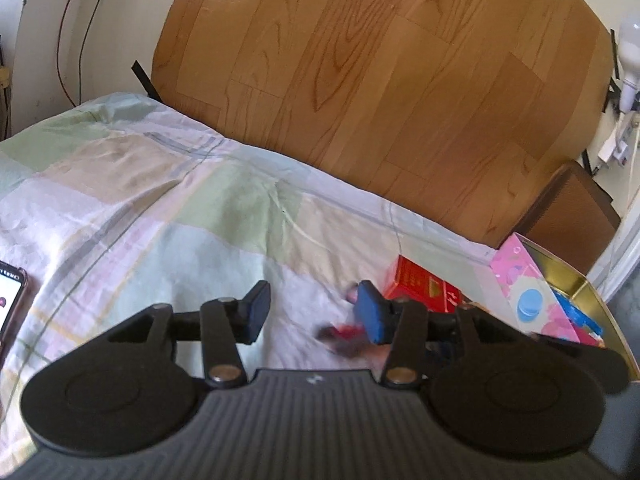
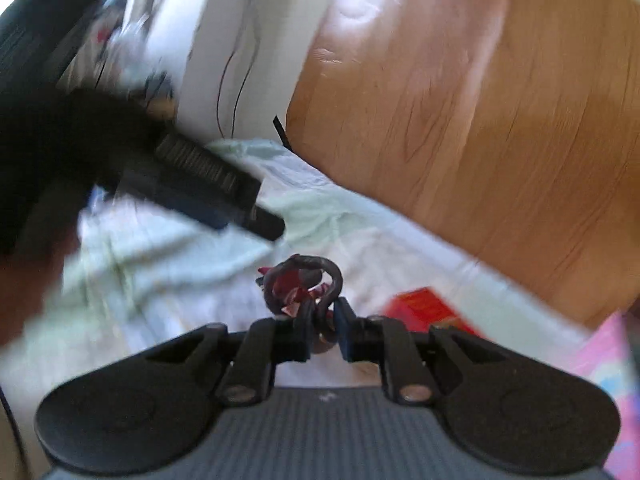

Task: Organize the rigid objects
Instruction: 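Grasp the red-and-white figurine with the right gripper, then carry the figurine over the pink tin and open the right gripper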

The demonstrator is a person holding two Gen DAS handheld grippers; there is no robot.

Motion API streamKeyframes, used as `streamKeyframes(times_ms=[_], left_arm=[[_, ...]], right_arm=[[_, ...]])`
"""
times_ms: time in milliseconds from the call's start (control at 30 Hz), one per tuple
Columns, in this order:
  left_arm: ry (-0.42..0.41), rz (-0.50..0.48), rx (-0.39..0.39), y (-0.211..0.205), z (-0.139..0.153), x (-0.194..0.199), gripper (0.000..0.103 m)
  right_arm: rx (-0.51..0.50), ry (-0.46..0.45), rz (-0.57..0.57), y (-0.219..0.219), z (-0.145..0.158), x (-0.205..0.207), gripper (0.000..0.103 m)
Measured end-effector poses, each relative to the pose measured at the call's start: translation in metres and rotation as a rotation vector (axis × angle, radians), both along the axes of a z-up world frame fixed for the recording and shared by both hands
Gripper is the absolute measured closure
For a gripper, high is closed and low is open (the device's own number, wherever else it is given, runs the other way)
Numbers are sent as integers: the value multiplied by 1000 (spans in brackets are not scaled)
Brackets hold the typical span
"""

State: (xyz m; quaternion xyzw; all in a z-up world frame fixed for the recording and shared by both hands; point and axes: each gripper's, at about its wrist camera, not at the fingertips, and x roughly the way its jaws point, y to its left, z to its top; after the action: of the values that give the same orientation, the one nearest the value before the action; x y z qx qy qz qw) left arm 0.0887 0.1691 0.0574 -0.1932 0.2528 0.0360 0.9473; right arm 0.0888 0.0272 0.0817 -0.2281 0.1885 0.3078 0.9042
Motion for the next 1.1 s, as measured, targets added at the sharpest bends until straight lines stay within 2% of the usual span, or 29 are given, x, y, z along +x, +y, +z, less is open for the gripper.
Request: streamKeyframes(times_ms=[100,133,200,267,333,467,567,600,667,767,900,1000,1067,1100], left_arm=[[3,-27,-6,-6,0,-3,52],[6,-36,-8,-8,0,-3,52],[14,-54,-6,-13,-1,-5,52],[23,-62,-1,-18,-2,-7,52],[33,-69,1,-21,-3,-10,52],[48,-68,4,-23,-2,-21,52],[58,-79,-23,-22,-1,-26,52],[62,-89,-32,-23,0,-27,50],[58,-112,-32,-28,2,-28,34],[46,-142,18,-42,6,-26,21],[89,-185,68,-60,-1,-10,21],[146,-200,87,-69,-15,3,31],[137,-208,71,-69,-20,4,43],[133,-217,49,-67,-20,4,47]], right_arm=[[-164,-172,26,-11,-14,-34,90],[-200,-205,53,-16,-19,-45,90],[-229,-211,109,-23,-24,-62,88],[-231,-170,153,-28,-26,-73,81],[-209,-133,187,-29,-25,-79,61],[-90,-28,241,-40,-14,-85,54],[11,56,223,-57,-6,-78,52],[50,85,207,-63,-4,-74,50],[125,137,167,-74,-1,-60,46],[205,217,108,-85,-2,-41,38],[247,316,85,-81,-7,-19,33],[267,385,68,-70,-14,1,33],[272,417,65,-64,-18,10,42],[272,438,65,-62,-20,13,52]])
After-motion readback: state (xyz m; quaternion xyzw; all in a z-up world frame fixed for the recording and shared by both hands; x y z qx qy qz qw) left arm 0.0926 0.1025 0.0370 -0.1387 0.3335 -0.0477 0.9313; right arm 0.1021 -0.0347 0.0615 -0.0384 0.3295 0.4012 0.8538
